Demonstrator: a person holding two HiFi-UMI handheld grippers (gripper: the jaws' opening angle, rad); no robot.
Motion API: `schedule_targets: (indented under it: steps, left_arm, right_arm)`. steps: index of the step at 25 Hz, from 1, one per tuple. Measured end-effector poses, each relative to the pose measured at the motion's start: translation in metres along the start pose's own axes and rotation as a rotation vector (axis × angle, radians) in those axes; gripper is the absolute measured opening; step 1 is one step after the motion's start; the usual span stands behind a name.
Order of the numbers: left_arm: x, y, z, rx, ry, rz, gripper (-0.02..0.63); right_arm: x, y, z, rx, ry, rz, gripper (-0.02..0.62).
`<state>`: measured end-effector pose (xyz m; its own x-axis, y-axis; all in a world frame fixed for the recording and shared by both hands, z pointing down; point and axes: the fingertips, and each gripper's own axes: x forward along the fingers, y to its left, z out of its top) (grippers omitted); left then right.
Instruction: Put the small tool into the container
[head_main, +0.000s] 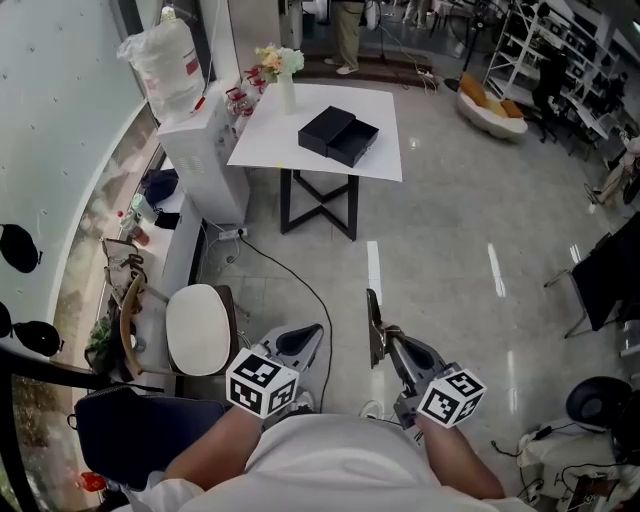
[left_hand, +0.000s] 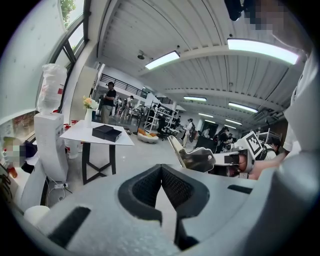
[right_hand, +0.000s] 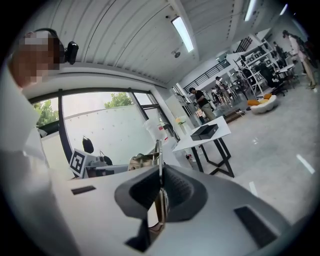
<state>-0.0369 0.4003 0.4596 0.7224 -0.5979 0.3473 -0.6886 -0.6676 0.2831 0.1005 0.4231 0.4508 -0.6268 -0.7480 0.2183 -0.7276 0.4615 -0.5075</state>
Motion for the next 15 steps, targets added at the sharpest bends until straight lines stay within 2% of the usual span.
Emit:
schedule_targets:
  steps: [6, 15]
  left_arm:
    - [-0.020, 0.032, 0.002, 0.013, -0.004, -0.002, 0.008]
    - [-0.041, 0.081, -0.020, -0.004, 0.040, -0.006, 0.008]
  right_arm:
    - [0.030, 0.015, -0.013, 0.010, 0.007, -0.028, 0.011]
    - [0.064, 0.032, -0.030, 0.065, 0.018, -0.075, 0.011]
